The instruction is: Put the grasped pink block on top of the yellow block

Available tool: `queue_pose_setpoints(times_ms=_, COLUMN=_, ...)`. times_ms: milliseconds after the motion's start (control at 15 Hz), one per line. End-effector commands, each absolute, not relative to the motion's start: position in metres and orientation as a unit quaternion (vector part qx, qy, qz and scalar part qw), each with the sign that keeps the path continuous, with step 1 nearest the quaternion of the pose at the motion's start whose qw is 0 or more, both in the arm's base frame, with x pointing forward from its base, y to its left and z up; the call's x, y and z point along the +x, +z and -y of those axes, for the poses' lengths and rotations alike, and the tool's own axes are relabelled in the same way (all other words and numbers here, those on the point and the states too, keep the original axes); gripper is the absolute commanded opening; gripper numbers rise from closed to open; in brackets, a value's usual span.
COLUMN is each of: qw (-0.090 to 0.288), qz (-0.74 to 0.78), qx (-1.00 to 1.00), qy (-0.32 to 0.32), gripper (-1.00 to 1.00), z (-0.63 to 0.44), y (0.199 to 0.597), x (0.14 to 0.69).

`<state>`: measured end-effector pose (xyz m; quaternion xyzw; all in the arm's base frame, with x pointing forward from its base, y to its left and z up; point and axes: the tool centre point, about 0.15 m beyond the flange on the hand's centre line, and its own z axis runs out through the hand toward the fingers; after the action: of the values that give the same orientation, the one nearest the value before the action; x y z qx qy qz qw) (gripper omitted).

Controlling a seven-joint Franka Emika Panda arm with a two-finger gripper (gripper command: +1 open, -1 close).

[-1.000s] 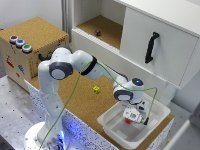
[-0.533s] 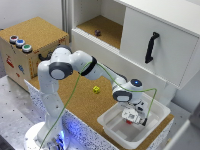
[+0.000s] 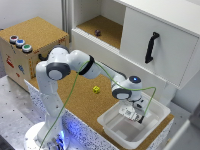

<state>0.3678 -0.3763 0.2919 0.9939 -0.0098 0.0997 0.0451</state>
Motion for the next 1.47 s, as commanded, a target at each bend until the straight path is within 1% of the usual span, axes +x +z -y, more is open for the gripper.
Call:
queue_pose_setpoints(times_ms=0, qw=-0.004, qz=0.016, qx=0.988, qy=0.152, gripper=-1.0, z=0.3, y=0.363, x=0.371)
queue_pose_setpoints(times_ms=133, qw=-0.022, qz=-0.003, qx=0.988, qy=0.151, gripper=-1.0, z=0.275, y=0.37, x=0.363)
queue_pose_setpoints(times_ms=333, qw=-0.011, qz=-0.003, qx=0.988, qy=0.156, gripper=-1.0, z=0.247, y=0.374, x=0.355)
queue_pose_setpoints(times_ms=400, qw=-0.005, qz=0.012, qx=0.988, qy=0.151, gripper=-1.0, z=0.231, y=0.371, x=0.353)
queue_pose_setpoints(times_ms=467, qw=-0.008, qz=0.027, qx=0.989, qy=0.143, gripper=-1.0, z=0.216, y=0.368, x=0.351)
queue_pose_setpoints(times_ms=667, qw=-0.005, qz=0.044, qx=0.991, qy=0.125, gripper=-1.0, z=0.169, y=0.34, x=0.351)
queue_pose_setpoints(times_ms=933, qw=-0.016, qz=0.054, qx=0.992, qy=0.11, gripper=-1.0, z=0.131, y=0.305, x=0.364)
queue_pose_setpoints(times_ms=1067, qw=0.003, qz=0.024, qx=0.993, qy=0.119, gripper=-1.0, z=0.111, y=0.293, x=0.371)
queue_pose_setpoints(times_ms=1333, qw=0.006, qz=0.02, qx=0.992, qy=0.121, gripper=-1.0, z=0.099, y=0.272, x=0.376)
queue_pose_setpoints(times_ms=1400, qw=0.012, qz=0.018, qx=0.992, qy=0.126, gripper=-1.0, z=0.094, y=0.266, x=0.375)
